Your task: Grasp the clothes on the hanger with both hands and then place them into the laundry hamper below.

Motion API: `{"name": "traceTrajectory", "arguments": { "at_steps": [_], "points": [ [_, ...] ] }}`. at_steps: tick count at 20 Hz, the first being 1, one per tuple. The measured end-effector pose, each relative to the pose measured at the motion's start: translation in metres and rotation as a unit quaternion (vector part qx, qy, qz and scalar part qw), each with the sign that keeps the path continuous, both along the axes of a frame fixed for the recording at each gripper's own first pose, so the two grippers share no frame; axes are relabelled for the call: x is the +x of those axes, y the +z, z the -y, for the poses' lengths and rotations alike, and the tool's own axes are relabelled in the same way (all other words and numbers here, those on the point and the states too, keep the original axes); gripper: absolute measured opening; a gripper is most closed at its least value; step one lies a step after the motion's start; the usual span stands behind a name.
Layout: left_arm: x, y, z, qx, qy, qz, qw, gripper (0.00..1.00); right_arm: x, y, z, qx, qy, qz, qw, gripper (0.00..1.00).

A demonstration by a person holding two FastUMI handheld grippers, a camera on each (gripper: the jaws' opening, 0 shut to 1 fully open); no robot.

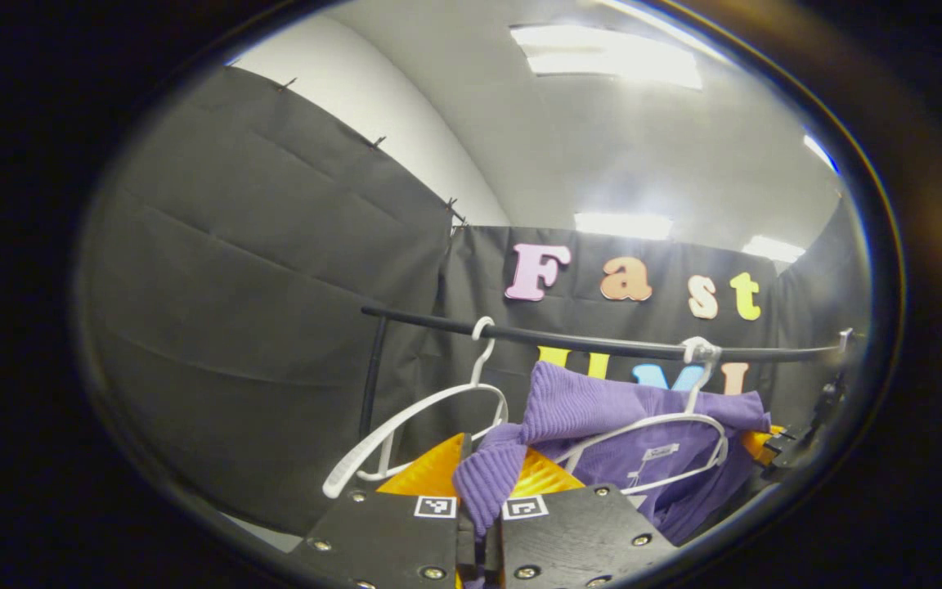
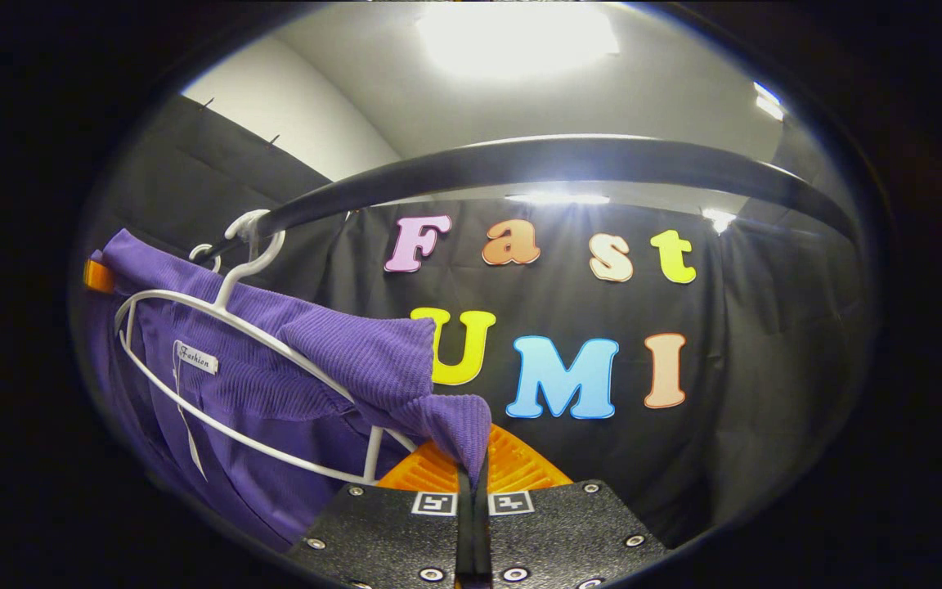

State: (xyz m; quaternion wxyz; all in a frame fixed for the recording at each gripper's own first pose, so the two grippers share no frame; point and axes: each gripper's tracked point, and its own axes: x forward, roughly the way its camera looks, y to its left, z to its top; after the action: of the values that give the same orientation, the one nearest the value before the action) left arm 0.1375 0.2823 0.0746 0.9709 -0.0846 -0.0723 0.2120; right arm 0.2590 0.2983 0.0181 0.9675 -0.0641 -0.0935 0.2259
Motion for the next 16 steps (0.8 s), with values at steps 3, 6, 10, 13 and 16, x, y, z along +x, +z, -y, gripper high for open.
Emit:
{"name": "traceTrajectory", "arguments": {
  "at_steps": [3,6,10,13,16],
  "points": [
    [-0.002,0.001,-0.015,-0.004,-0.004,0.002,1.000,0.05,-0.004,0.002,-0.007,-0.016,0.002,0.011,1.000,0.00],
    [0.004,-0.005,-0.033,0.000,-0.006,-0.010,1.000,0.05,-0.007,0.001,-0.015,-0.022,0.006,0.012,1.000,0.00],
    [0.006,-0.029,-0.042,-0.012,-0.018,-0.027,0.999,0.05,-0.005,-0.001,-0.020,-0.025,0.008,0.007,1.000,0.00],
    [0.003,-0.043,-0.043,-0.022,-0.026,-0.024,0.999,0.05,-0.006,-0.002,-0.020,-0.031,0.008,0.008,0.999,0.00],
    [0.003,-0.060,-0.038,-0.023,-0.025,-0.034,0.999,0.05,-0.006,-0.001,-0.019,-0.044,0.008,0.014,0.999,0.00]
  ]
}}
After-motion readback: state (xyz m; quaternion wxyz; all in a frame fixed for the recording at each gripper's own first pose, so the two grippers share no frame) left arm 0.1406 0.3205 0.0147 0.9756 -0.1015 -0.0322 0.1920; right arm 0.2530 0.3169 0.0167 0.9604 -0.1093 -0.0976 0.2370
